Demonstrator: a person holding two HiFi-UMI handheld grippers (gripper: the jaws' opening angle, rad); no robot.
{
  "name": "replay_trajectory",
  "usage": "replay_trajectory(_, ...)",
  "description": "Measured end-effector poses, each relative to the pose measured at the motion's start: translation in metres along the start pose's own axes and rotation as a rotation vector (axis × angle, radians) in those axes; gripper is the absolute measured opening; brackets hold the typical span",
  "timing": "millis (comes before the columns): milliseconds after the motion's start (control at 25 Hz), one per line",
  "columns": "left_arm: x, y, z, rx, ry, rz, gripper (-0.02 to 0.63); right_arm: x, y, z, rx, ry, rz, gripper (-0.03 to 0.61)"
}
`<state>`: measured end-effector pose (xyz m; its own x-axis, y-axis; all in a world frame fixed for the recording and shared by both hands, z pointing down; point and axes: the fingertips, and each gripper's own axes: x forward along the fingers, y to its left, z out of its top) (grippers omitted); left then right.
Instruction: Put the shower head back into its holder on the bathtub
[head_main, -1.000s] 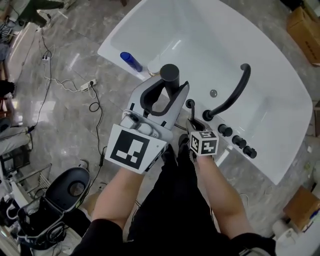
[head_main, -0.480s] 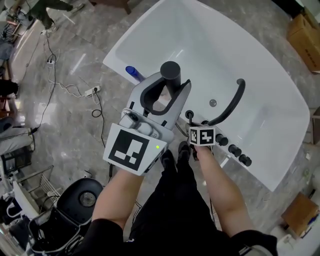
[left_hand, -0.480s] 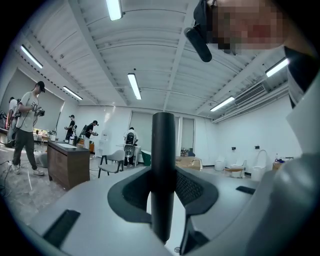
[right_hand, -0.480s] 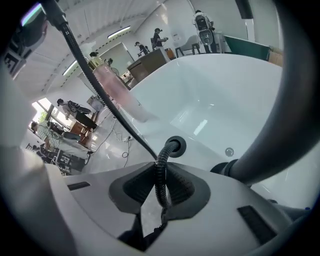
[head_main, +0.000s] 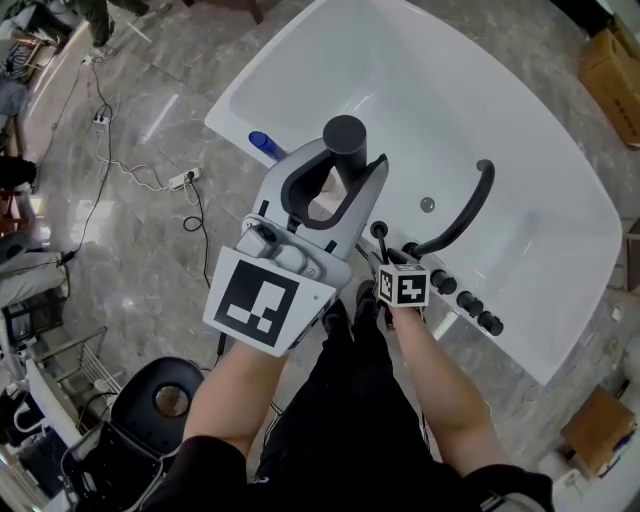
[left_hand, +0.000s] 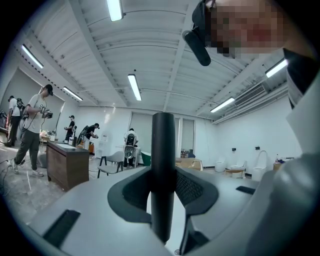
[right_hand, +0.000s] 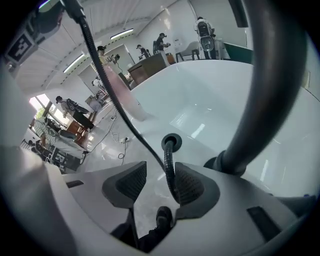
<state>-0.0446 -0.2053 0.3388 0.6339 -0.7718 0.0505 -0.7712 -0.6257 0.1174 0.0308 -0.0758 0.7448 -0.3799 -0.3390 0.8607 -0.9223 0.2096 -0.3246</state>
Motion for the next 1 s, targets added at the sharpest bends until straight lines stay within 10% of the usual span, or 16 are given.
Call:
replay_trajectory(680, -0.023, -0.019, -0.056, 0.002, 0.038, -0.011, 0.140, 0.063, -0.044, -0.102, 0.107, -0.026, -0.060, 0.189)
replay_trajectory(1000, -0.049, -0.022, -0.039, 0.058, 0.051, -0.011, 0.140, 0.044, -0.036, -0.096, 0.026, -0.088, -0.082, 0.071)
